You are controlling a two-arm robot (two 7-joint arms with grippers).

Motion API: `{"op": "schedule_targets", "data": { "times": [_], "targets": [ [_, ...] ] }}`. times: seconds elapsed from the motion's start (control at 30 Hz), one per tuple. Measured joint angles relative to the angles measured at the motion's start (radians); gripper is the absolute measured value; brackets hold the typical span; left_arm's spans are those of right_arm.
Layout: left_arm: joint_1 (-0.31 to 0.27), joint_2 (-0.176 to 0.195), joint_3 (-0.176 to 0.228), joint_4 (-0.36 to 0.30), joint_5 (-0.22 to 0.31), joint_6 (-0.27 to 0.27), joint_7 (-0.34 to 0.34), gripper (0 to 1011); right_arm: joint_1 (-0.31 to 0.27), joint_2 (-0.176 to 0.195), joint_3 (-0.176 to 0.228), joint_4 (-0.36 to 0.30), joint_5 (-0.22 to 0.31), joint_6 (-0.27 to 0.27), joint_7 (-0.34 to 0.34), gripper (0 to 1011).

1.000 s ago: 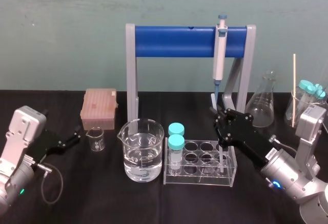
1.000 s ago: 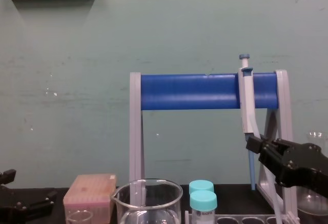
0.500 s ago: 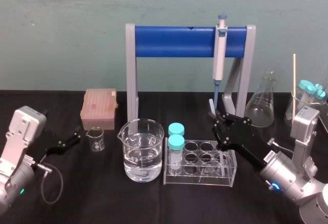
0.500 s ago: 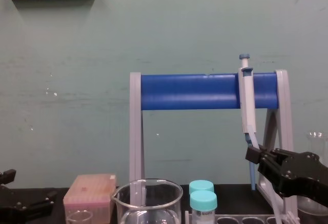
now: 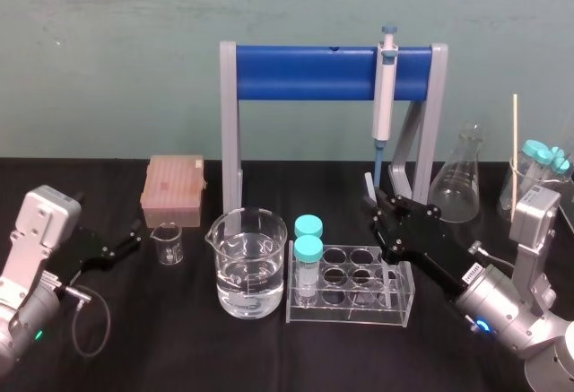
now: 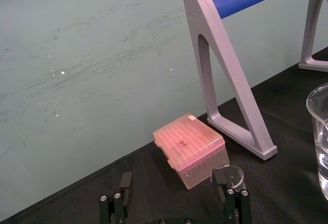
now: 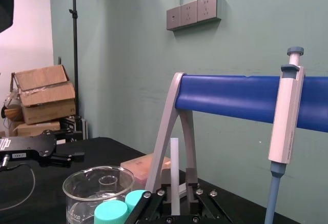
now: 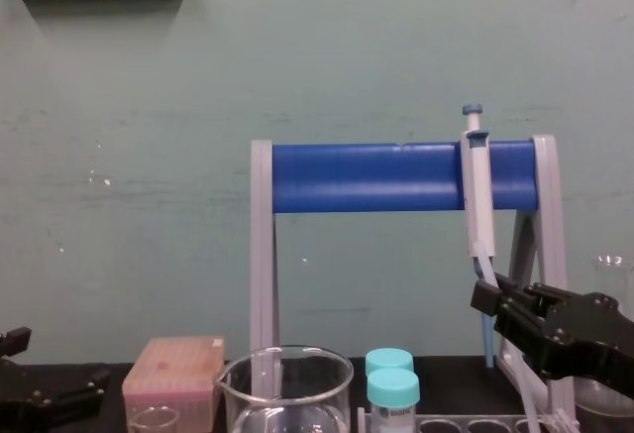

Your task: Pick up the stirring rod with one hand, then place it down.

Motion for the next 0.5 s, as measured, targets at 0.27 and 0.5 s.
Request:
{"op": "schedule_targets", "data": {
  "times": [0.27,0.5],
  "targets": [
    [0.000,0.000,0.000,0.000,0.000,0.000,0.000,1000,-0.001,0.000,0.001,0.000,0.001,-0.001,0.000,396],
    [0.000,0.000,0.000,0.000,0.000,0.000,0.000,1000,-0.001,0.000,0.001,-0.001,0.002,-0.001,0.001,630]
  ]
}}
